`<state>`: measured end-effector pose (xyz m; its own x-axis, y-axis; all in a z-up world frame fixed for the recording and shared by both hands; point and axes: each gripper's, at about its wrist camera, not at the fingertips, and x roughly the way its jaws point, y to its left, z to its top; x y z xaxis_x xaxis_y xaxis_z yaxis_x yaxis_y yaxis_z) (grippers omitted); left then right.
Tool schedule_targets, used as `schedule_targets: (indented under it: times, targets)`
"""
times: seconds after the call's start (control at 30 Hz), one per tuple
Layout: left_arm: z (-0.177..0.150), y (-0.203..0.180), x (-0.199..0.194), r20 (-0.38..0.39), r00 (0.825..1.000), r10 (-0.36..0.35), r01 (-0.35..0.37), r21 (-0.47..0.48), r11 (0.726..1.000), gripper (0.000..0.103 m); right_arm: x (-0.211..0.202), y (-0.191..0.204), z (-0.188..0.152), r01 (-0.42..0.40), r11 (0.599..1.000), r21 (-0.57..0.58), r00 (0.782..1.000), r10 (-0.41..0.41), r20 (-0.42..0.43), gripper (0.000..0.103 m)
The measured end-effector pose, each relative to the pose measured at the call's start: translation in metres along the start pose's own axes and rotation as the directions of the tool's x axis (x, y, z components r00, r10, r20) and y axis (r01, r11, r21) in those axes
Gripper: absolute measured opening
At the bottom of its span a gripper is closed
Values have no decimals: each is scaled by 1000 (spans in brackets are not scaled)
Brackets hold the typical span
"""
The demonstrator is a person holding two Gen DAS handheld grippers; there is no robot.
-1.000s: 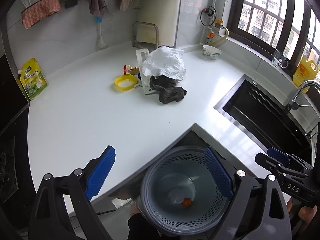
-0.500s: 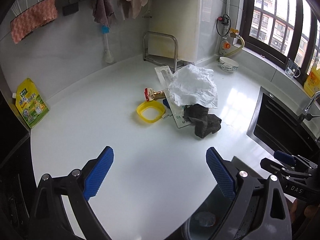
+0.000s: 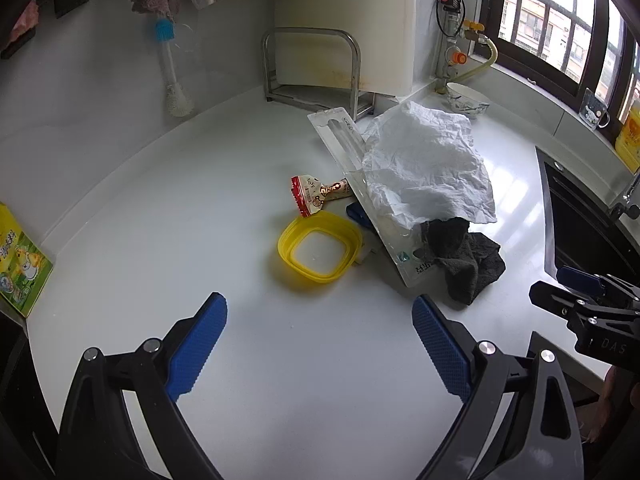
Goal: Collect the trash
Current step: 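Grasp the crumpled white paper sheet with the right gripper while the left gripper approaches the yellow container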
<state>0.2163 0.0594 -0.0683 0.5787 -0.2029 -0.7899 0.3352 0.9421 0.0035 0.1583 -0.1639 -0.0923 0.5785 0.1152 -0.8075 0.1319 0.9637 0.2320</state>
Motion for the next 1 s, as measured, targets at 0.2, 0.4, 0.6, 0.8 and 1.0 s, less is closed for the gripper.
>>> schedule_targets:
  times: [0.2, 0.4, 0.6, 0.8, 1.0]
  targets:
    - [14, 11, 21, 5, 1000, -26, 26, 10, 1000, 92, 13, 8, 25, 26, 999, 25, 999, -27, 27, 71]
    - [19, 18, 38, 3, 999, -43, 43, 11, 999, 92, 23, 16, 47, 51, 998, 42, 997, -53, 56, 71]
    - [19, 22, 50, 2, 998, -59, 59, 12, 998, 92, 37, 33, 67, 97, 995, 21, 992, -99, 83, 71]
    - [19, 27, 57, -1, 997, -78, 78, 7, 997, 92, 59, 43, 83, 149, 989, 23, 986, -151, 75, 71]
    - [20, 30, 63, 8, 996, -90, 90, 7, 996, 92, 68, 48, 85, 168, 986, 8, 983, -168, 75, 71]
